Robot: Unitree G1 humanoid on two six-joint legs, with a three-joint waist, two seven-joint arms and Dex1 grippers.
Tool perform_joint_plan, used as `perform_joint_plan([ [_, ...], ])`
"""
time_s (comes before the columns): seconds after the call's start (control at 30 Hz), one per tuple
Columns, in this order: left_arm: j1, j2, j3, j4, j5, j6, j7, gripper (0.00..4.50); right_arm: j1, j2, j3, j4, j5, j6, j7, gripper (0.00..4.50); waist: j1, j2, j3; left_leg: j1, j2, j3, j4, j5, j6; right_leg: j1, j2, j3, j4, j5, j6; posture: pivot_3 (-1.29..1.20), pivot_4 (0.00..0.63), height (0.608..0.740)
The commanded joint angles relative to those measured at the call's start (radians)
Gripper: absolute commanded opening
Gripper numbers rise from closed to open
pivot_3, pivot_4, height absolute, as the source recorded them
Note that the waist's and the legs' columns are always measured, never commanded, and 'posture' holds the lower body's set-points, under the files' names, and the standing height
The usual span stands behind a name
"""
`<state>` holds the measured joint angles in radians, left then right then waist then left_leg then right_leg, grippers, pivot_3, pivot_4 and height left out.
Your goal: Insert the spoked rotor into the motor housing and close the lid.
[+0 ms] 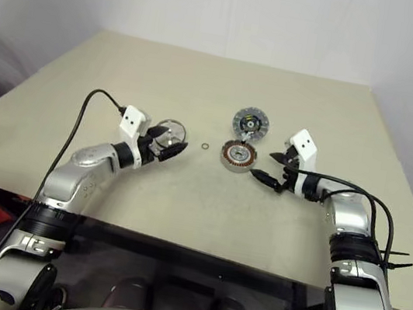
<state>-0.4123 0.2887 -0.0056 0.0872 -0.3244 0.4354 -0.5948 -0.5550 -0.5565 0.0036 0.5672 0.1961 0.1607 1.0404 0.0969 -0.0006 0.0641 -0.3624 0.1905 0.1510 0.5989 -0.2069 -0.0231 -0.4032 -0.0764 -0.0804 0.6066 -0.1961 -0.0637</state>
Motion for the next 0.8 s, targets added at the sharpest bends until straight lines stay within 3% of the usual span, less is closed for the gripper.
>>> perform_joint_plan([
  [0.03, -0.019, 0.005, 0.009, -0.022, 0.004, -0.015, 0.005, 4.46, -0.038, -0.005, -0.016, 0.002, 0.004, -0.031, 0.005, 4.50, 0.000, 0.000, 0.000, 0.000, 0.000, 0.000, 0.000, 0.000, 0.000, 0.000, 0.000, 0.000, 0.000, 0.000, 0.000, 0.00, 0.000, 0.740],
  [0.3, -0.052, -0.008, -0.001, 0.025, 0.021, -0.039, 0.009, 4.46, -0.025, -0.001, -0.016, -0.037, 0.010, -0.018, -0.007, 4.50, 0.000, 0.000, 0.000, 0.000, 0.000, 0.000, 0.000, 0.000, 0.000, 0.000, 0.000, 0.000, 0.000, 0.000, 0.000, 0.00, 0.000, 0.740],
  [0.8, -0.313, -0.169, -0.088, 0.551, 0.204, -0.293, 0.050, 4.46, -0.006, -0.010, -0.027, -0.098, 0.022, 0.022, -0.021, 4.50, 0.003, 0.000, 0.000, -0.004, 0.000, -0.001, 0.002, 0.001, 0.005, -0.002, 0.000, 0.000, 0.000, 0.000, 0.000, 0.00, 0.000, 0.740],
])
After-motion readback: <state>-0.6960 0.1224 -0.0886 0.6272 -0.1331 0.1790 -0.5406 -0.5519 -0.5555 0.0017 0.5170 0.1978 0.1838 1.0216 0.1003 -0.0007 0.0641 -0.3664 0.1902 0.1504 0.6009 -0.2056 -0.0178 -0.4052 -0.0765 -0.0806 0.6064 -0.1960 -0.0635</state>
